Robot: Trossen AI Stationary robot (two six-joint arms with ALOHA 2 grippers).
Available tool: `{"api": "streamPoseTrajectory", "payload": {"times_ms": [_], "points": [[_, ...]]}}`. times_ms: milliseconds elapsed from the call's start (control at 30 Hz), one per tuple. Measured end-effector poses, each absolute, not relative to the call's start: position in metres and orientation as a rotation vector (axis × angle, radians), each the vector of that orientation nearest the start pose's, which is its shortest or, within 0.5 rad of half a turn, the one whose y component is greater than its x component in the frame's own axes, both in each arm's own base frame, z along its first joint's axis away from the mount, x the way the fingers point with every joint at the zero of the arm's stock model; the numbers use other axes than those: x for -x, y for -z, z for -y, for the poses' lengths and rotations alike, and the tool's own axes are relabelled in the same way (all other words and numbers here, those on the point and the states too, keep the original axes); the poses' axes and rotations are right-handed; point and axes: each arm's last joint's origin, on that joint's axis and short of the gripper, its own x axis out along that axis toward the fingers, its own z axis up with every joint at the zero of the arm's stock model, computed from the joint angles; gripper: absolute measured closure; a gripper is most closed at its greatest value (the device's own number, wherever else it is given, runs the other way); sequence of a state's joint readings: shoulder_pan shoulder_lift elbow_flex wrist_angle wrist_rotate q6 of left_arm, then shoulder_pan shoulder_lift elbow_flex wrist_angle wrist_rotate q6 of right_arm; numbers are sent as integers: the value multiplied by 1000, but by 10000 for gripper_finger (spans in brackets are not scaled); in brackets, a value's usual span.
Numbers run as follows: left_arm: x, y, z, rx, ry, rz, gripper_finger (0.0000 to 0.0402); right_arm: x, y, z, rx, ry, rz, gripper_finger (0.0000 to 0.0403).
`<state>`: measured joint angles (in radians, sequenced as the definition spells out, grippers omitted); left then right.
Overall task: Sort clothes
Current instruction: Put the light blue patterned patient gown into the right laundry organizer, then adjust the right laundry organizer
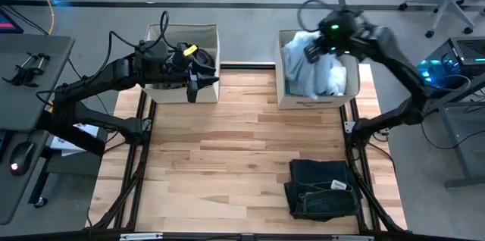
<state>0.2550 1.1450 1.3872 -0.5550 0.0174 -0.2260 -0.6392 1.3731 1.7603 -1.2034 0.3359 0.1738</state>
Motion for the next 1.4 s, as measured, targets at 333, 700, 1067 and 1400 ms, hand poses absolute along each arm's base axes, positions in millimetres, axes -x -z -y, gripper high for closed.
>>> {"api": "streamPoseTrajectory", "payload": {"times_ms": [333, 700, 1067, 1400], "points": [[-219, -431, -57, 381, -287, -268, 241, -160, -248, 209, -683, 1044, -923, 402], [-219, -431, -57, 436, -305, -259, 241, -148, -193, 205, -815, 1052, -896, 362], [-219, -431, -58, 428, -342, -253, 241, -148, -319, 209, -688, 1048, -1067, 233], [-219, -431, -58, 396, -337, -259, 241, -174, -368, 139, -534, 175, -1125, 204]]}}
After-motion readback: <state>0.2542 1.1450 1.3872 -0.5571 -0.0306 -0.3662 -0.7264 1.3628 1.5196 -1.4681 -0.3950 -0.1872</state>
